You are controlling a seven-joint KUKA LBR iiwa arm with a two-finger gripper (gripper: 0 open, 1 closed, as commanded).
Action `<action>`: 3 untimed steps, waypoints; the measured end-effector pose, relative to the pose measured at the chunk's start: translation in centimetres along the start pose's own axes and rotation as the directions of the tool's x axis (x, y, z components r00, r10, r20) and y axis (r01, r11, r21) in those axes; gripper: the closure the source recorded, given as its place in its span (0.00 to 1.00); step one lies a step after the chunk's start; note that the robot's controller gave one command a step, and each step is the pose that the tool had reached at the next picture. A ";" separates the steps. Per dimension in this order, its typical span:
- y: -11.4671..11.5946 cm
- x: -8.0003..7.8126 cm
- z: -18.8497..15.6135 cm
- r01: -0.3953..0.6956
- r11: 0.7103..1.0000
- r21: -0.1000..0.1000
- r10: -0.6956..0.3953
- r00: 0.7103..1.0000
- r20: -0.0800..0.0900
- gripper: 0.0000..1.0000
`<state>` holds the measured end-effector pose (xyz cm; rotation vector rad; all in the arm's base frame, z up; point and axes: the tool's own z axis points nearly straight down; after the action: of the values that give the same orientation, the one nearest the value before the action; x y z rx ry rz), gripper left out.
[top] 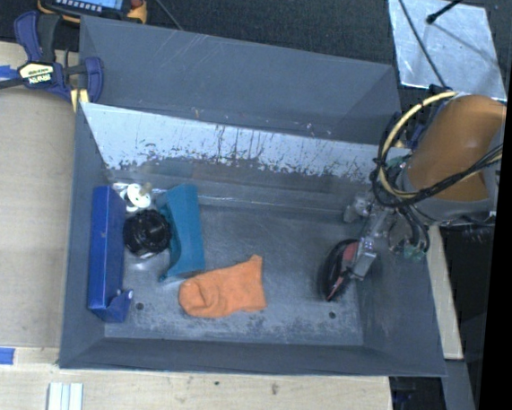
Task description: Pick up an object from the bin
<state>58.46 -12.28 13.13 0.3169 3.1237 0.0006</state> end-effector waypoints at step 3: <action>-0.1 0.4 2.8 -0.202 0.979 -0.002 0.202 0.979 0.002 1.00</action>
Offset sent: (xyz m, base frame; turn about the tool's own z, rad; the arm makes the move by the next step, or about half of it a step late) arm 0.0018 0.0138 -0.0609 0.2131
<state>58.07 -12.25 10.36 0.6323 3.0732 0.0035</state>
